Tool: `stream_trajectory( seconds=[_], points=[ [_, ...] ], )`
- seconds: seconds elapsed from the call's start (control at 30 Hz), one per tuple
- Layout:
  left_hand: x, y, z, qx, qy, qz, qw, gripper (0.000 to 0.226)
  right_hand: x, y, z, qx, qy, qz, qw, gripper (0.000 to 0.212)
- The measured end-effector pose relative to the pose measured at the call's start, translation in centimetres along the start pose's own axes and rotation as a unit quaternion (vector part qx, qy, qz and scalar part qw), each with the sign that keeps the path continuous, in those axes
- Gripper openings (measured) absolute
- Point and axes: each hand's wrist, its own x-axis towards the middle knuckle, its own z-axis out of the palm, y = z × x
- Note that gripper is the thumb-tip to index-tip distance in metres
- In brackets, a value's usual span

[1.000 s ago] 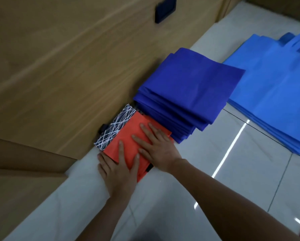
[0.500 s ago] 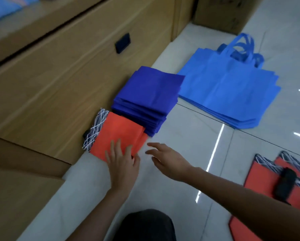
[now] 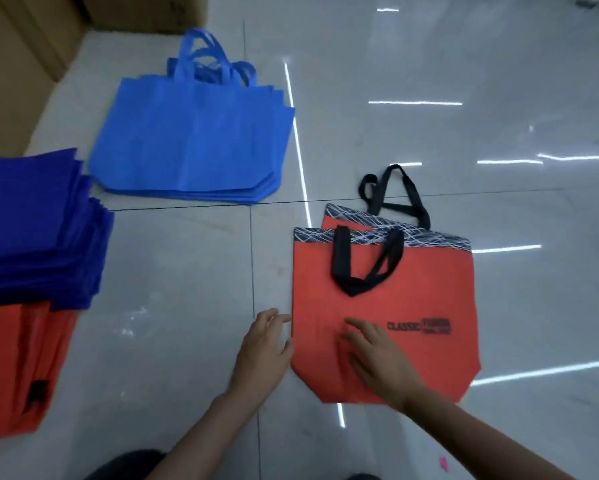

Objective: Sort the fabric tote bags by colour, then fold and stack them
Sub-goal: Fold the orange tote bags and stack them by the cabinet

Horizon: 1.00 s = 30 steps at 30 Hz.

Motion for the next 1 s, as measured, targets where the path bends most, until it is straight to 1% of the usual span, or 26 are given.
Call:
stream_trajectory(
  seconds=[0.03,0.1,0.13,0.17,0.2,0.23,0.27,0.33,0.4,0.43,0.5,0.53,0.57,0.6,0.63,0.67,0.7,0.73,0.77,0.8,0.83,0.9,0.93,1.0],
  points=[
    [0.0,0.1,1.1,0.010,-0.025,0.028,0.999,0.042,-1.5,1.2,0.6,-0.032,-0.025,-0.009,0.999,0.043],
    [0.1,-0.3,2.9,0.044,-0.061,0.081,0.994,0.053,-3.6,3.2,2.3,-0.117,-0.083,-0.036,0.989,0.070],
    [0.1,-0.7,3.6,0.062,-0.072,0.101,0.990,0.062,-4.2,3.8,3.0,-0.151,-0.105,-0.045,0.982,0.078],
    [0.1,-0.8,3.9,0.073,-0.086,0.113,0.987,0.073,-4.5,3.9,3.5,-0.171,-0.115,-0.047,0.977,0.078],
    [0.0,-1.0,4.1,0.074,-0.109,0.118,0.984,0.087,-4.7,3.9,3.9,-0.178,-0.115,-0.043,0.976,0.073],
    [-0.2,-1.1,4.1,0.071,-0.127,0.124,0.981,0.099,-4.8,3.7,4.1,-0.176,-0.099,-0.045,0.978,0.067],
    [-0.4,-1.3,4.3,0.070,-0.134,0.135,0.979,0.106,-4.8,3.4,4.3,-0.170,-0.079,-0.049,0.981,0.062],
    [-0.6,-1.5,4.2,0.096,-0.147,0.161,0.971,0.110,-4.5,2.9,4.2,-0.161,-0.048,-0.048,0.985,0.060],
    [-0.6,-1.7,3.9,0.127,-0.158,0.168,0.965,0.108,-4.2,2.5,4.2,-0.140,-0.015,-0.045,0.989,0.059],
    [-0.5,-1.6,3.8,0.141,-0.148,0.175,0.963,0.102,-4.1,2.1,4.1,-0.125,-0.006,-0.042,0.991,0.058],
    [0.0,-1.7,3.4,0.170,-0.079,0.189,0.964,0.081,-3.8,1.3,4.0,-0.087,0.023,-0.066,0.994,0.056],
    [0.3,-1.9,3.2,0.171,-0.028,0.188,0.967,0.071,-3.5,0.8,3.6,-0.052,0.033,-0.079,0.995,0.056],
    [0.7,-2.1,2.8,0.167,0.001,0.182,0.969,0.061,-3.0,0.5,3.0,-0.027,0.052,-0.087,0.995,0.056],
    [1.2,-2.1,2.4,0.170,0.019,0.175,0.969,0.051,-2.4,0.5,2.3,-0.019,0.082,-0.085,0.993,0.053],
    [1.8,-2.1,2.1,0.183,0.030,0.173,0.967,0.045,-1.5,0.7,1.6,-0.027,0.125,-0.076,0.989,0.046],
    [2.5,-2.1,2.0,0.198,0.041,0.167,0.965,0.041,-0.4,1.1,0.8,-0.037,0.163,-0.055,0.984,0.035],
    [3.3,-1.7,1.9,0.213,0.043,0.152,0.964,0.042,0.9,1.7,0.0,-0.046,0.178,-0.020,0.983,0.032],
    [4.1,-1.2,1.8,0.224,0.039,0.125,0.966,0.054,2.1,2.3,-0.7,-0.054,0.161,0.019,0.985,0.042],
    [4.9,-0.6,1.6,0.232,0.018,0.086,0.969,0.073,3.3,3.0,-1.2,-0.063,0.121,0.045,0.990,0.055],
    [5.5,-0.3,1.6,0.239,-0.009,0.050,0.970,0.090,4.4,3.5,-1.5,-0.087,0.078,0.048,0.992,0.063],
    [6.1,-0.2,1.6,0.247,-0.040,0.025,0.968,0.102,5.2,3.7,-1.7,-0.125,0.034,0.035,0.991,0.064],
    [7.0,-0.7,1.8,0.256,-0.092,0.014,0.962,0.114,6.4,3.9,-1.8,-0.181,-0.032,0.001,0.983,0.055],
    [7.1,-1.1,1.8,0.255,-0.107,0.016,0.961,0.118,6.7,4.0,-1.7,-0.187,-0.038,-0.005,0.982,0.047],
    [7.3,-1.9,1.8,0.259,-0.116,0.024,0.958,0.130,7.4,4.3,-2.3,-0.161,-0.021,-0.012,0.987,0.030]
  ],
)
